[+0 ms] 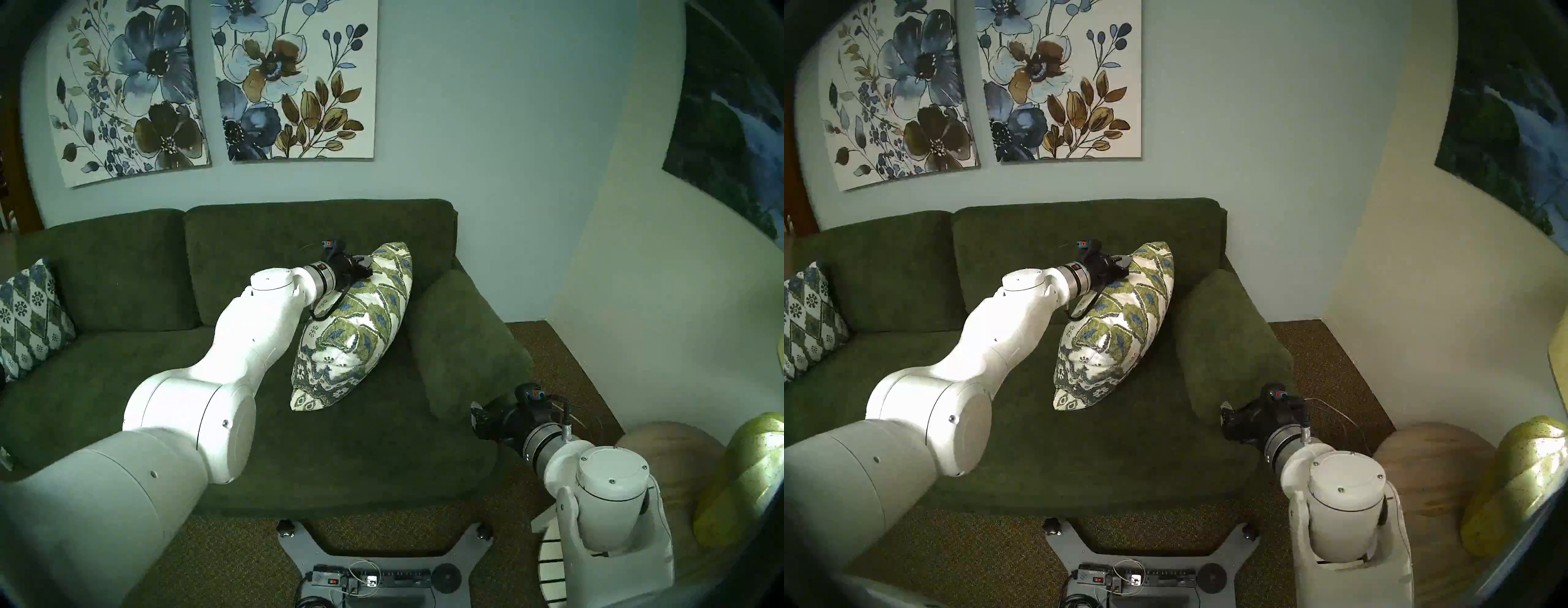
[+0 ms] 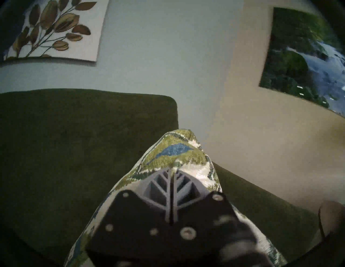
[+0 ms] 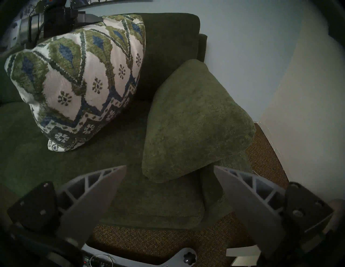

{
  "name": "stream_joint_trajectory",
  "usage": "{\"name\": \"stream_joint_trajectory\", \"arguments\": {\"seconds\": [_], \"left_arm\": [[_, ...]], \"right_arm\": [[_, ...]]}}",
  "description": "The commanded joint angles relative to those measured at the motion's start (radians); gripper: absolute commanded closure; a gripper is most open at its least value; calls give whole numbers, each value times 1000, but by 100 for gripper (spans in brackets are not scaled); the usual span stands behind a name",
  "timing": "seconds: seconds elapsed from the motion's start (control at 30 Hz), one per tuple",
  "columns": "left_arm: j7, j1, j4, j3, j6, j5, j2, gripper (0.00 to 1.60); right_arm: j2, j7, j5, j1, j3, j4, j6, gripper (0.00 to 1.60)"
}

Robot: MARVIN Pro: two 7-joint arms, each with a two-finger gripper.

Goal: Fix throw pillow on sofa

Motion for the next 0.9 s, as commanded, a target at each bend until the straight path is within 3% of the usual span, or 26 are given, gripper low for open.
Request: {"name": "stream_joint_trajectory", "arguments": {"seconds": [0.0,0.23,0.77,0.83,0.87], "left_arm": [[109,-95,-4,-32,53,-5,-80,160],[267,-150,69,-34,84,-7,-153,160],[447,-244,120,-55,134,-23,-277,160],[454,-218,85,-58,130,-25,-281,160],[464,-248,121,-59,136,-25,-284,160]], "right_arm": [[1,2,1,2,1,-19,-3,0],[0,4,0,2,1,-19,-3,0],[-3,8,-5,3,2,-17,-3,0],[-3,8,-5,3,2,-17,-3,0],[-3,9,-5,3,2,-17,-3,0]]}}
